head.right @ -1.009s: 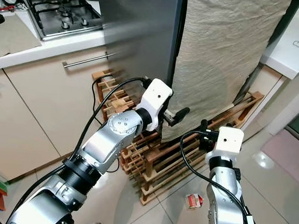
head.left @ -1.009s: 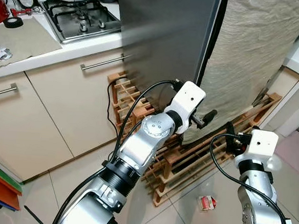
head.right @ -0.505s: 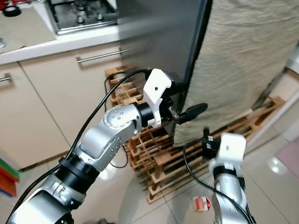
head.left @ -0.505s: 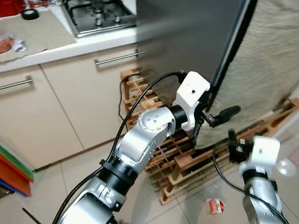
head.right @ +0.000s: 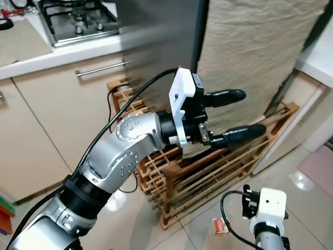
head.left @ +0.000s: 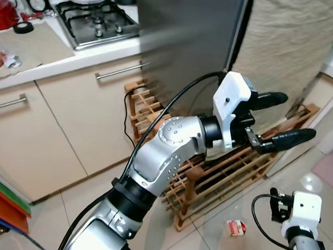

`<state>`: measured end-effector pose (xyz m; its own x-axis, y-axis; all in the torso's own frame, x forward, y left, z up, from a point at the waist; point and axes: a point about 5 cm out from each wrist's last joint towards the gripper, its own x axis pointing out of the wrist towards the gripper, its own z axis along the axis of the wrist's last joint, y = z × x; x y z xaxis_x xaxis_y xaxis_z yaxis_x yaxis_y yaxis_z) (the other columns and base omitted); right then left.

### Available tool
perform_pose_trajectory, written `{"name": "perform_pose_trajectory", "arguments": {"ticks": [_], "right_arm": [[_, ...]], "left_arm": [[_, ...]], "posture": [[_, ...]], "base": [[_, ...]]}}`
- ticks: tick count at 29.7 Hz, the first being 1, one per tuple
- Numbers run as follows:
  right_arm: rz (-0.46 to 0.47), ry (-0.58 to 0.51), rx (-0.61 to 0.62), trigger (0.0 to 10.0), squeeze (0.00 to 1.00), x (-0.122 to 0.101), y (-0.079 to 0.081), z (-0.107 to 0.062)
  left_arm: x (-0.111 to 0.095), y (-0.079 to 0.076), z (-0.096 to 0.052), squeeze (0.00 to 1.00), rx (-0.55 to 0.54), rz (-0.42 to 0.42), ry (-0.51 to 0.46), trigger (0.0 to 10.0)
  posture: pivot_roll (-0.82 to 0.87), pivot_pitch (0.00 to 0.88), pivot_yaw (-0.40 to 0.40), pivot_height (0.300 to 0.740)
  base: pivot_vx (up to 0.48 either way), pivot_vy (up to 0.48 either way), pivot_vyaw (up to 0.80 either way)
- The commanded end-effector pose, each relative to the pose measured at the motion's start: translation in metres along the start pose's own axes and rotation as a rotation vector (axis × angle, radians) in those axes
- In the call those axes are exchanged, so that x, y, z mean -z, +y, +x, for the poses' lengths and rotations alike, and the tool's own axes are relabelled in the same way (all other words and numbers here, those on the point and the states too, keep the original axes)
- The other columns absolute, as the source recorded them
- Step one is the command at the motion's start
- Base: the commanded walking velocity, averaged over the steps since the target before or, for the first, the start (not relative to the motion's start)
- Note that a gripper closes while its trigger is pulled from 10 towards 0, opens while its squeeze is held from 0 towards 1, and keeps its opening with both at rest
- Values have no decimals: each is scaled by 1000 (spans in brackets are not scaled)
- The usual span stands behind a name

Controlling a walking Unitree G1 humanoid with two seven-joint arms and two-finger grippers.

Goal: Restocking fridge

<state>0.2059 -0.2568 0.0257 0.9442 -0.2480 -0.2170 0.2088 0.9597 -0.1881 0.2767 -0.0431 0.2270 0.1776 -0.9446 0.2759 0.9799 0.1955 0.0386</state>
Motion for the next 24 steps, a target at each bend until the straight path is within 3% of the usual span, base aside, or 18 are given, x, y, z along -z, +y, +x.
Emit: {"name": "perform_pose_trajectory", "arguments": {"ticks": [1,3,7,13,24], "right_arm": [[2,-29,-17,10000,12,-6,5,4],[8,-51,-21,10000,12,-12,8,7],[30,-157,-56,10000,12,-38,21,11],[35,-190,-78,10000,12,-47,28,8],[19,-156,-77,10000,12,-40,25,3]], "left_arm": [[-6,-5,14,0,-7,3,-34,10000],[-2,0,7,0,-43,5,-14,10000],[19,21,-17,0,-247,77,102,10000],[28,37,-37,0,-405,88,149,10000],[14,34,-64,0,-430,108,109,10000]], "posture": [[-47,58,37,740],[-40,58,34,740],[-35,61,33,740],[-36,63,33,740],[-26,63,31,740]], "base": [[0,0,0],[0,0,0],[0,0,0],[0,0,0],[0,0,0]]}}
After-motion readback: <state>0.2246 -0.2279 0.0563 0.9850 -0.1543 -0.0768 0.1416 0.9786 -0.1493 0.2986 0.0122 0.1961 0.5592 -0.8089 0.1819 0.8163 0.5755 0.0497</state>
